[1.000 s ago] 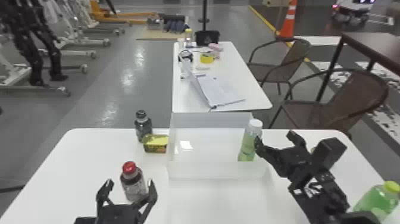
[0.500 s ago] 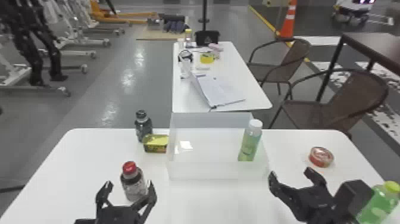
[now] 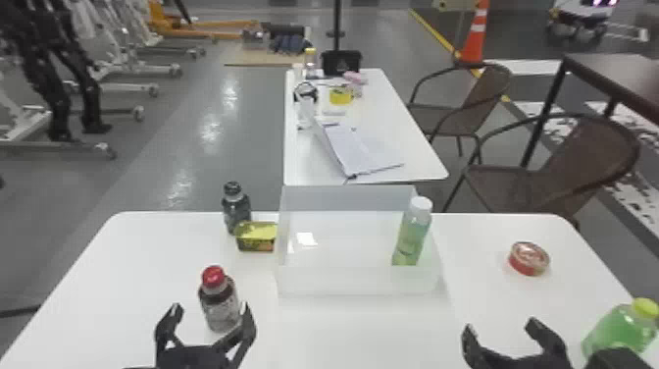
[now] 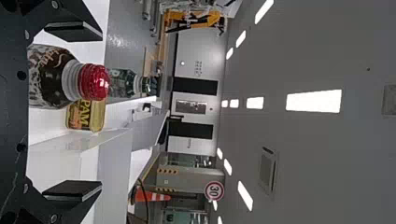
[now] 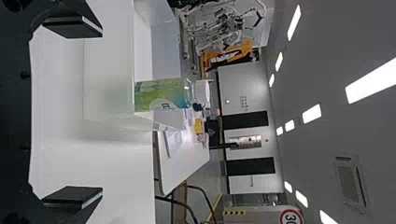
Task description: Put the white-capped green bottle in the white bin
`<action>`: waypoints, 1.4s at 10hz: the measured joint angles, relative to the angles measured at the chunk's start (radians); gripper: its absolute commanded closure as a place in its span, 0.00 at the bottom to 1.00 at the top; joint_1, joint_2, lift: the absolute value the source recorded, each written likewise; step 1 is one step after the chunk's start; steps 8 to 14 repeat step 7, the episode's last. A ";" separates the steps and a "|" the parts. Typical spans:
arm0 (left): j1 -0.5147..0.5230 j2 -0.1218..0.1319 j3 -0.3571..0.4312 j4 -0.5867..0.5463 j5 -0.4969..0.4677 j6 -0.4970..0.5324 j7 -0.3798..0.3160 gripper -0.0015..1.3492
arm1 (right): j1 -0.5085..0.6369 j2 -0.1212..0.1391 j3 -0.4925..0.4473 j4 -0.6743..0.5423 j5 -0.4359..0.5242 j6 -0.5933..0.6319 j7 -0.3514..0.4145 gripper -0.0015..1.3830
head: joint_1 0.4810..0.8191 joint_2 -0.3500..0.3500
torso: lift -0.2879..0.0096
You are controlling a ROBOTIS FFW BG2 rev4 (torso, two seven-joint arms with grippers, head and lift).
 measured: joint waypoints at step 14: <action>0.026 -0.020 0.019 -0.015 -0.015 0.006 0.000 0.13 | 0.050 0.029 -0.016 -0.015 0.021 -0.036 -0.009 0.08 | 0.20 0.50 | 0.63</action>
